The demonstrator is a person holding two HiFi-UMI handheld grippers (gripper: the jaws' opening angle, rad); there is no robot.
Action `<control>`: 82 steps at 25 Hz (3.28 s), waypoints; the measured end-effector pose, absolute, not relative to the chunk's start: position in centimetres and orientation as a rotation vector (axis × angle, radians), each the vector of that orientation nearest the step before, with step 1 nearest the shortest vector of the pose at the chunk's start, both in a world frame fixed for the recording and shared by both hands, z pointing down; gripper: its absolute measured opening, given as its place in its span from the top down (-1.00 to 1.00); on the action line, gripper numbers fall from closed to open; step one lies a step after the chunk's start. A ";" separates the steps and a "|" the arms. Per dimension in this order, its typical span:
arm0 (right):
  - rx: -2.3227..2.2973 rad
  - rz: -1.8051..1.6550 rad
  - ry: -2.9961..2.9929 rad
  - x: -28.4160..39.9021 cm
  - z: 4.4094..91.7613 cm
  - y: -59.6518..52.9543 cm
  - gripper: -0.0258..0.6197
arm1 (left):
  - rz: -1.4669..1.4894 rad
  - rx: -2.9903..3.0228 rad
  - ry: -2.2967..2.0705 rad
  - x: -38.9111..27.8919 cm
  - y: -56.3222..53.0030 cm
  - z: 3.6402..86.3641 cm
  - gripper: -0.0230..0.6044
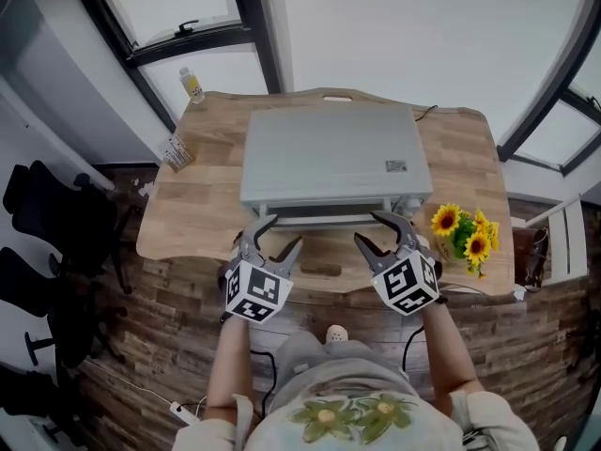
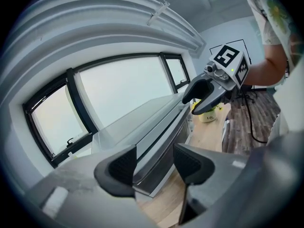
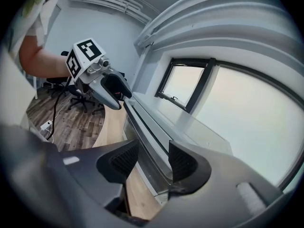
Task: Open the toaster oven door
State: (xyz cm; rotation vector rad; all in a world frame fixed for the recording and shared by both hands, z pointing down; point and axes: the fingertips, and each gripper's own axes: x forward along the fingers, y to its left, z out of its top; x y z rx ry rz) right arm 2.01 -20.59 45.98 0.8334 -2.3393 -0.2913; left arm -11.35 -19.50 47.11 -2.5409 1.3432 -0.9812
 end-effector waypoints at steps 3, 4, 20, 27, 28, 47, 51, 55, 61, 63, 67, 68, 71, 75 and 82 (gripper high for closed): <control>0.814 -0.307 -2.305 1.8 46.5 -21.2 0.33 | -1.040 -2.526 1.306 -11.5 -20.1 47.8 0.16; 0.805 -0.315 -2.287 1.7 46.8 -21.4 0.33 | -1.064 -2.522 1.286 -11.6 -20.2 48.0 0.16; 0.862 -0.331 -2.191 2.0 48.1 -22.3 0.47 | -1.100 -2.484 1.336 -11.7 -21.5 49.6 0.31; 0.880 -0.340 -2.194 2.2 48.3 -21.7 0.47 | -1.101 -2.502 1.363 -11.6 -20.9 49.9 0.31; 0.885 -0.343 -2.197 2.2 48.3 -21.7 0.46 | -1.101 -2.503 1.366 -11.6 -20.9 49.9 0.30; 0.924 -0.356 -2.207 2.3 48.6 -20.2 0.45 | -1.070 -2.537 1.393 -11.5 -19.4 50.2 0.30; 0.927 -0.358 -2.196 2.4 48.7 -19.7 0.45 | -1.053 -2.551 1.395 -11.5 -18.8 50.3 0.30; 0.929 -0.357 -2.191 2.5 49.0 -19.3 0.45 | -1.042 -2.552 1.401 -11.4 -18.4 50.5 0.30; 0.945 -0.373 -2.181 2.5 49.3 -18.5 0.45 | -1.039 -2.549 1.408 -11.3 -17.6 50.7 0.30; 0.960 -0.397 -2.179 2.5 49.3 -18.3 0.45 | -1.039 -2.547 1.409 -11.2 -17.5 50.8 0.30; 0.964 -0.405 -2.176 2.6 49.7 -17.8 0.45 | -1.050 -2.540 1.412 -11.3 -16.9 51.2 0.30; 0.962 -0.407 -2.175 2.6 49.8 -17.6 0.45 | -1.052 -2.539 1.413 -11.2 -16.8 51.2 0.30; 0.959 -0.417 -2.170 2.7 50.0 -17.3 0.46 | -1.055 -2.535 1.416 -11.2 -16.4 51.5 0.30; 0.954 -0.416 -2.166 2.7 50.2 -16.6 0.47 | -1.060 -2.531 1.416 -11.1 -15.7 51.7 0.30; 0.944 -0.407 -2.157 2.8 50.8 -15.8 0.48 | -1.059 -2.542 1.412 -11.0 -14.9 52.3 0.30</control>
